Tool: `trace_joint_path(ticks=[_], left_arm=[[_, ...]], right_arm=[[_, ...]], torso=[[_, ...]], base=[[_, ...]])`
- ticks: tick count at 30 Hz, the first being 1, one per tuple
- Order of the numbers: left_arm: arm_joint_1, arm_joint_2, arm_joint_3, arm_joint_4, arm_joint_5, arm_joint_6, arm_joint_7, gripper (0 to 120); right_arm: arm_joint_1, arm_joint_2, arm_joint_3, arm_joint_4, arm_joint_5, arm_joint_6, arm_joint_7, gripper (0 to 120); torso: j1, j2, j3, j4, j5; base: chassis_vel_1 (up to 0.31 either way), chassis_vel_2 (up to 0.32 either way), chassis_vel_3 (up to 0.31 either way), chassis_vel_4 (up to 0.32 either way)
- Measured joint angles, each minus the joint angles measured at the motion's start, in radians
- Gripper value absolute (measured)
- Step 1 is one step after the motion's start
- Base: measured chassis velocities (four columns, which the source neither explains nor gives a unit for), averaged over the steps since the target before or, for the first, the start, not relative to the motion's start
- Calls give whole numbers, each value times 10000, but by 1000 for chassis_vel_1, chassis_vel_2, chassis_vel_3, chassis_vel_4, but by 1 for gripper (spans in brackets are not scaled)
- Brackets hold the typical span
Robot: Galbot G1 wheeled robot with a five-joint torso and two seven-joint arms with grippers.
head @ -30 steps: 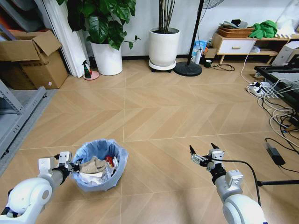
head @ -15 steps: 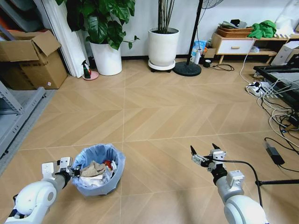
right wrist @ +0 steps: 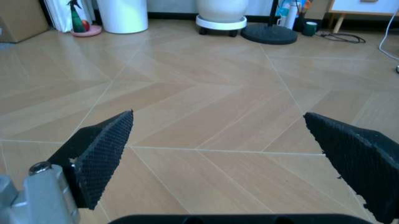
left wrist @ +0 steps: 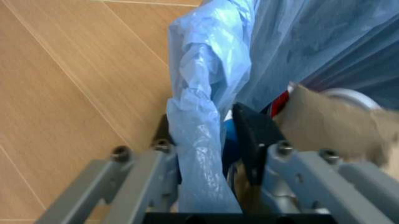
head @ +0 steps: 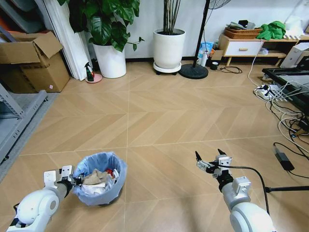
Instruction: Pick up the trash bin and place the garbage on the floor into it.
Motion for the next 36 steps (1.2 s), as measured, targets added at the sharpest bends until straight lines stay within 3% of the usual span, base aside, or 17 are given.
trace_joint_path(ticks=[7, 11, 13, 18, 25, 28, 31, 33, 34, 36], left_arm=[[-53, -243, -186, -260, 111, 0, -827, 57], [-62, -656, -418, -593, 373, -38, -1212, 78], [-53, -687, -428, -616, 383, -56, -1216, 79], [117, -1081, -585, -982, 843, -495, -1251, 98], [222, -1206, -736, -1315, 1349, -947, -1274, 100], [287, -1225, -867, -1519, 1432, -1467, -1384, 100], [349, -1281, -994, -1694, 1433, -2618, -1341, 100], [355, -1291, -999, -1706, 1433, -2715, -1339, 100], [434, -1405, -1015, -1865, 1470, -3596, -1335, 100], [589, -1552, -1022, -2080, 1522, -4269, -1349, 100]], right_arm=[[-151, -94, 79, 218, 113, -17, 145, 100], [-309, -1109, 100, 542, 768, -207, 397, 100], [-316, -1191, 107, 559, 823, -221, 415, 100], [-347, -2035, 216, 746, 1463, -318, 622, 100], [-384, -2124, 264, 889, 1586, -326, 689, 100], [-429, -1822, 262, 1039, 1529, -324, 703, 100], [-633, -1477, 351, 1309, 1387, -278, 808, 100], [-663, -1456, 361, 1337, 1372, -275, 837, 100], [-835, -1341, 428, 1520, 1289, -266, 991, 100], [-1037, -1171, 502, 1739, 1168, -278, 1124, 100]], torso=[[0, 0, 0, 0, 1], [0, 1, 0, 0, 0], [0, 1, 0, 0, -1], [0, 1, 0, 1, 1], [0, 1, 0, 1, 1], [0, 1, 0, 0, 0], [0, 1, 0, 1, -2], [0, 1, 0, 0, -2], [0, 1, 0, 0, 0], [0, 1, 0, -2, -1]], base=[[0, 0, 0, 0], [0, 0, 0, 0], [0, 0, 0, 0], [0, 0, 0, 0], [0, 0, 0, 0], [0, 0, 0, 0], [0, 0, 0, 0], [0, 0, 0, 0], [0, 0, 0, 0], [0, 0, 0, 0]])
